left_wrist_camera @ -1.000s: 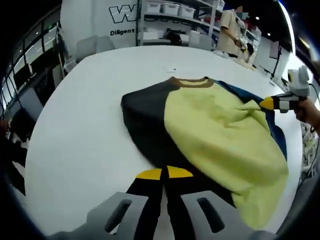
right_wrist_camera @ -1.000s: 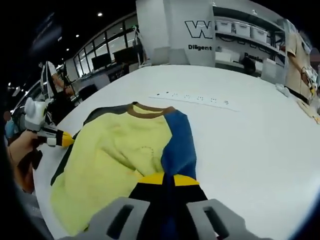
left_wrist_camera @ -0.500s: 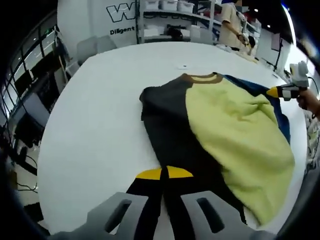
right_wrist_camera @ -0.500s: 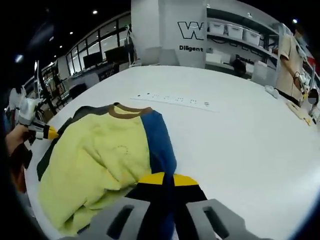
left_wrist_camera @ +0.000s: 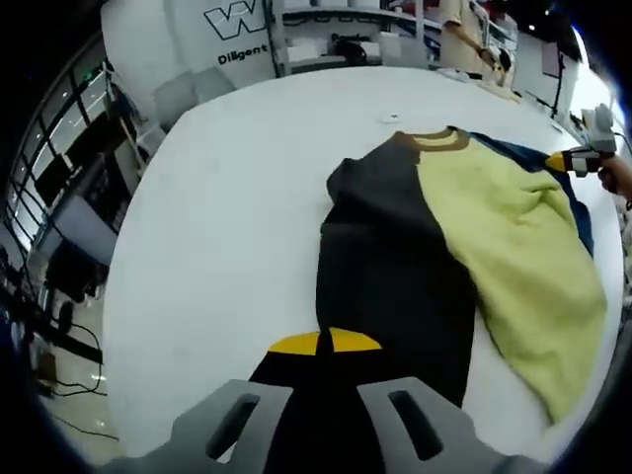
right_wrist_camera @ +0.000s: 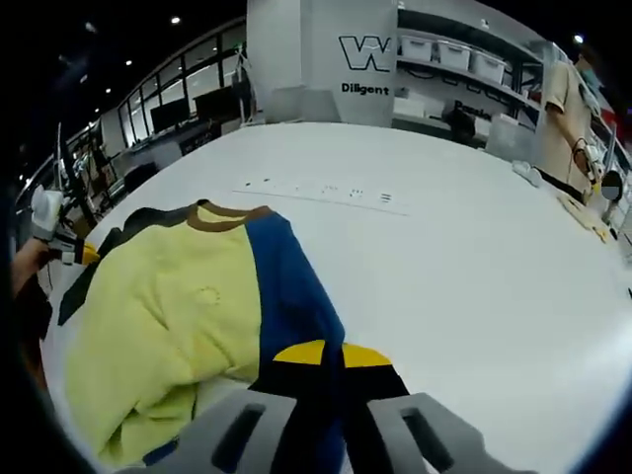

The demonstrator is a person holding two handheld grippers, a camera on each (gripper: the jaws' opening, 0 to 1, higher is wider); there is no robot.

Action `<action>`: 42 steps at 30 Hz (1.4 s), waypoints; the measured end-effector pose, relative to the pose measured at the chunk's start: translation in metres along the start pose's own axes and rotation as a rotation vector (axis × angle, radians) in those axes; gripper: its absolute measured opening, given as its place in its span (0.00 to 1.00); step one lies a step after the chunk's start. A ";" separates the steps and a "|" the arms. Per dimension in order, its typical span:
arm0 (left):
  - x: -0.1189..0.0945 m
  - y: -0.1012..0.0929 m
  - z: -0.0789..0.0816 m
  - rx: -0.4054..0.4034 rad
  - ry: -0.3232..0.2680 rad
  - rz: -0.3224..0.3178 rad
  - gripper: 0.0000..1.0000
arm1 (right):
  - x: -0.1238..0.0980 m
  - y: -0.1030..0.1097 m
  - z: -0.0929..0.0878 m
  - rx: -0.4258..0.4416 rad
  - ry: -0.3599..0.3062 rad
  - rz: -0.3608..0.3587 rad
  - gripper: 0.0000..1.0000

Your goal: Fold the garment on the visible template until the final outline fits inside the template.

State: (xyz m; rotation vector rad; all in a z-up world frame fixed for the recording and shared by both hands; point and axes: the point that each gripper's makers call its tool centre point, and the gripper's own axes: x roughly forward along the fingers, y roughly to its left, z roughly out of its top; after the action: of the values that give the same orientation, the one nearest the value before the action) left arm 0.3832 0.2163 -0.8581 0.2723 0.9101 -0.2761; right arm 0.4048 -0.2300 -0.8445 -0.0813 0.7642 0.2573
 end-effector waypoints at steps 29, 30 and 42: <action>0.027 0.071 0.026 0.096 0.074 0.169 0.01 | 0.000 -0.020 -0.007 0.077 0.040 -0.008 0.00; 0.027 0.073 0.026 0.094 0.075 0.170 0.01 | 0.000 -0.021 -0.007 0.077 0.042 -0.009 0.00; 0.034 0.091 0.031 0.110 0.079 0.208 0.01 | 0.002 -0.026 -0.010 0.103 0.049 -0.012 0.00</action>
State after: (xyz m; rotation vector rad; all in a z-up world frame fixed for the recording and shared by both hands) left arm 0.4573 0.2860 -0.8568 0.4793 0.9379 -0.1239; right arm 0.4063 -0.2558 -0.8539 0.0051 0.8239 0.2052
